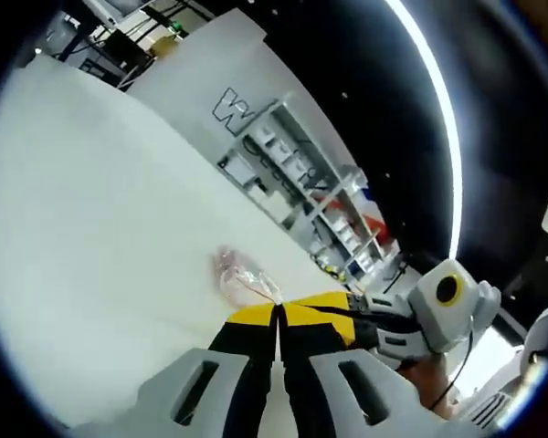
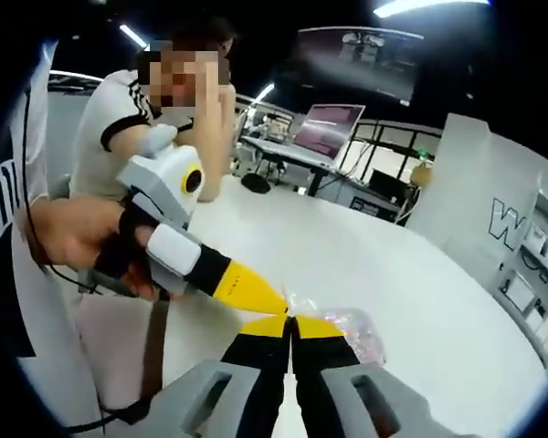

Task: Open the resealable bag by pulling the two sides of the seal apart until the entire bag opening is separated and visibly accessible.

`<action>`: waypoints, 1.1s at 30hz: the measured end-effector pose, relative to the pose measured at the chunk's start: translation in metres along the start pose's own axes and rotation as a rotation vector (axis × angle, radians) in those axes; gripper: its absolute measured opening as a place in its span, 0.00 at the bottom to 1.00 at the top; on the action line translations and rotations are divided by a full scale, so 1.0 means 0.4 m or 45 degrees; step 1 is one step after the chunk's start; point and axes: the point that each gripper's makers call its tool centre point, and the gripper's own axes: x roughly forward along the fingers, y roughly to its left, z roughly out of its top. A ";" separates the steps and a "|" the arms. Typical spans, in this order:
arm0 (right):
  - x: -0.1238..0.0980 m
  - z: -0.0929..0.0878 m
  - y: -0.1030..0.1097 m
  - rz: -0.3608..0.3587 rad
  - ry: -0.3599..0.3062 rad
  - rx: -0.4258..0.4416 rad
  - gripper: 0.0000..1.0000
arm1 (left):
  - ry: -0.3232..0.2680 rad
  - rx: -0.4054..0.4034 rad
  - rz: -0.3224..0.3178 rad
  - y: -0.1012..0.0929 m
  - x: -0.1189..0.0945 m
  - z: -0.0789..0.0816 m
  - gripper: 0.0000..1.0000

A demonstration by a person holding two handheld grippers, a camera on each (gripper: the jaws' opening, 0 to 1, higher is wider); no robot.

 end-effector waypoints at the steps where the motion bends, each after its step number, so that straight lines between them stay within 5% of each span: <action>1: -0.001 0.000 -0.001 0.006 -0.006 0.011 0.00 | 0.001 -0.006 0.001 0.002 0.000 0.001 0.02; 33: -0.020 0.006 0.001 0.029 -0.017 0.046 0.00 | 0.035 -0.028 -0.004 -0.005 0.002 -0.013 0.01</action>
